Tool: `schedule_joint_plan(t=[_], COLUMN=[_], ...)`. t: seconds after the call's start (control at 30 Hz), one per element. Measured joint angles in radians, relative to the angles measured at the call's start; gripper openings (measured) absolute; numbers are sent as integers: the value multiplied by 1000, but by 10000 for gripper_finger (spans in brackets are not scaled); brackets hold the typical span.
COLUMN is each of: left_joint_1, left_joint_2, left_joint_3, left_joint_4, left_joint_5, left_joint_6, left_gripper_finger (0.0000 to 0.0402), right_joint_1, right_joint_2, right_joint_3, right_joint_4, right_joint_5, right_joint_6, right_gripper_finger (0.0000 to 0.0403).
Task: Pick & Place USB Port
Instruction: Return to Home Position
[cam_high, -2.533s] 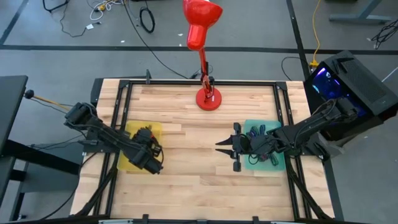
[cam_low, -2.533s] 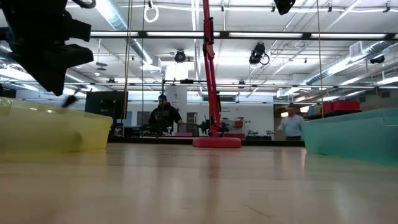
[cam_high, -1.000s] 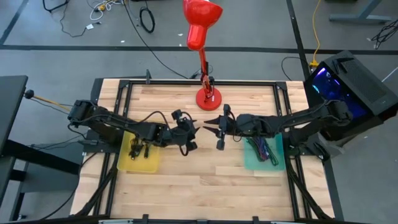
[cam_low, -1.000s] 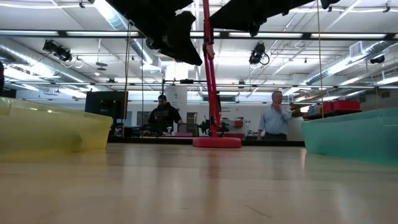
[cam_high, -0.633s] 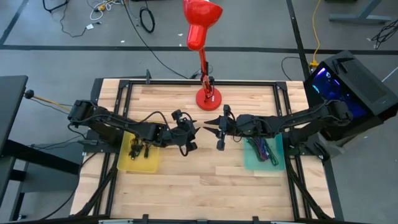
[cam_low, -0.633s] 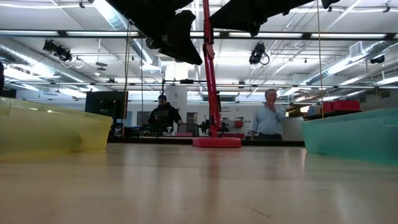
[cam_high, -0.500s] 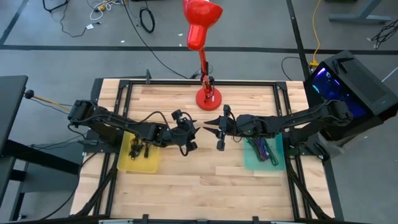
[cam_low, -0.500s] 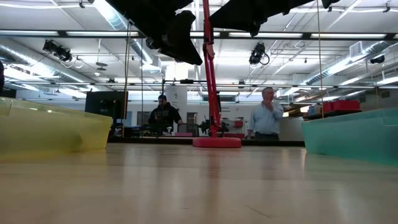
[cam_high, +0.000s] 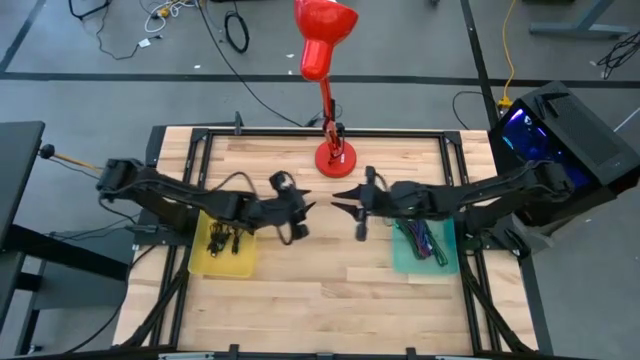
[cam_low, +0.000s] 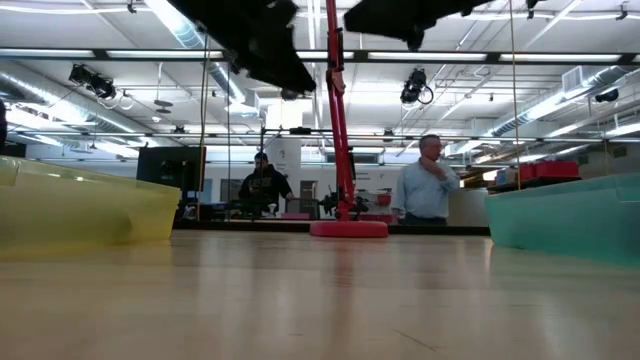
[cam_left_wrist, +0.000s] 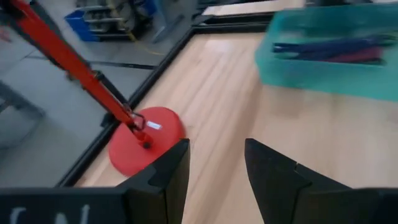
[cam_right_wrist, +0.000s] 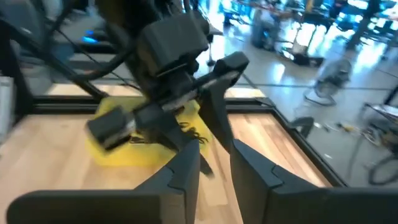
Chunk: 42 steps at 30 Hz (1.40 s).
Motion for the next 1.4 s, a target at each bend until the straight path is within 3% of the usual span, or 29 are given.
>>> schedule_joint_plan(t=[0.13, 0.43, 0.73, 0.8, 0.93, 1.2, 1.4], left_joint_1=[-14, -45, 33, 50, 66, 75, 104], left_joint_2=[-158, -550, -822, -878, -999, -1250, -1436], left_joint_3=[-109, -473, -811, -869, -942, -943, -943], left_joint_4=[-6, 60, 56, 61, 60, 112, 112], left_joint_5=[69, 72, 73, 72, 71, 77, 74], left_joint_6=[0, 0, 0, 0, 3, 0, 0], left_gripper_finger=[161, 161, 161, 161, 161, 161, 161], right_joint_1=[-3, -12, -33, -34, -36, -36, -36], right_joint_2=[-126, -435, -649, -671, -721, -932, -1111], right_joint_3=[-105, -541, -830, -869, -877, -875, -875], right_joint_4=[50, 411, 398, 409, 262, 68, 60], right_joint_5=[-53, -52, -51, -52, -52, -52, -52], right_joint_6=[0, 0, 0, 0, -1, 0, 0], right_gripper_finger=[91, 91, 91, 91, 91, 91, 91])
